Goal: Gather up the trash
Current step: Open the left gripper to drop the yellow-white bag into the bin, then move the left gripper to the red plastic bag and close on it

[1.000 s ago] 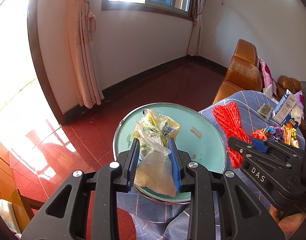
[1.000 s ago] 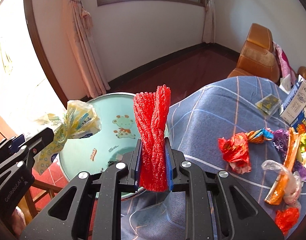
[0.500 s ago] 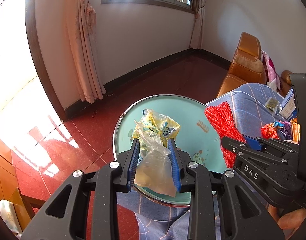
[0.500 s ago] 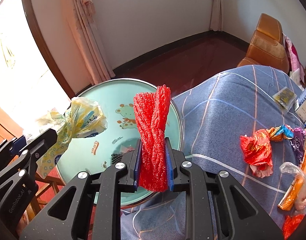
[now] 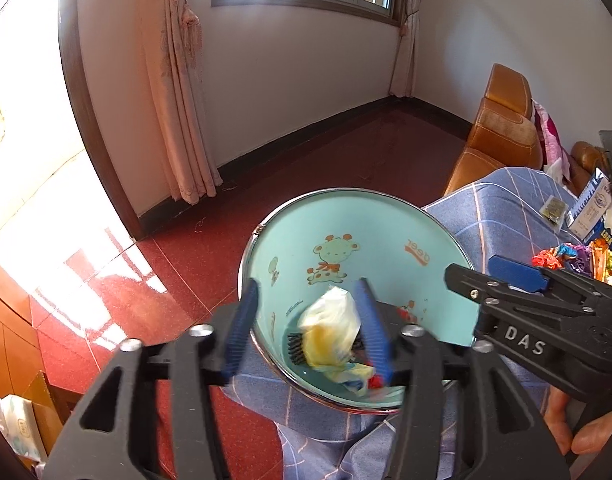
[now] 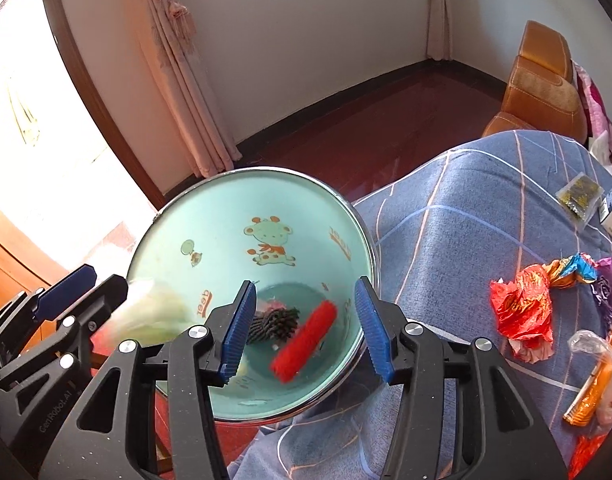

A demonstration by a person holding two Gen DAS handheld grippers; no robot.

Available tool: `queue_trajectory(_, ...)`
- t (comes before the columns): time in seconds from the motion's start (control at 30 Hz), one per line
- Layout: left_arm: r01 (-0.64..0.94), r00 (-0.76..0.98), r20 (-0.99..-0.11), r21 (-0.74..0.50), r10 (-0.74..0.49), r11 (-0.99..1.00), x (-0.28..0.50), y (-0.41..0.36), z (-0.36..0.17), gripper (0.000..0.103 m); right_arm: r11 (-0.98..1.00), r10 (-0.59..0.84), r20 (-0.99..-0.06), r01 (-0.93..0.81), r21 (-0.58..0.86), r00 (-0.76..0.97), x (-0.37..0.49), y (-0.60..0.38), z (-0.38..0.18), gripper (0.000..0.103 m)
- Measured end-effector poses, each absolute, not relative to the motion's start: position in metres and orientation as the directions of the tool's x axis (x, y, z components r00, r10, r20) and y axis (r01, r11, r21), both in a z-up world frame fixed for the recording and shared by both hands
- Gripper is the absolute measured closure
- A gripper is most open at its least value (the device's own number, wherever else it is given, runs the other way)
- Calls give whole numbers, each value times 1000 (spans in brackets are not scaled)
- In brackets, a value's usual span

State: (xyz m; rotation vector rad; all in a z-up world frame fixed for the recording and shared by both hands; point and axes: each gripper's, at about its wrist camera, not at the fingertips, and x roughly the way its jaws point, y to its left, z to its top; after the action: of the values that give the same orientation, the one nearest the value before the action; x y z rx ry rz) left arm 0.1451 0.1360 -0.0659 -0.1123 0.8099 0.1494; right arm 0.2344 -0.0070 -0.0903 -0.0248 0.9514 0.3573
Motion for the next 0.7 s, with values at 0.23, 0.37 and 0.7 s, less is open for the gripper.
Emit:
queue_trajectory(0.23,-218,703,-697,-20,143,976,134,143,-51,35,964,253,-765,-222,147,592,226,-32,-70,35)
queue_trajectory(0.37,-240,706,-687,-5,171,971,128,143,-46,26,968,248,-746,-195,159,618,217,-47,-59,25)
queue_trajectory(0.7,-191,745,-650,10,152,982,113,108,-27,6,981,191,-668,-120,152,719,182,-92,-38,16)
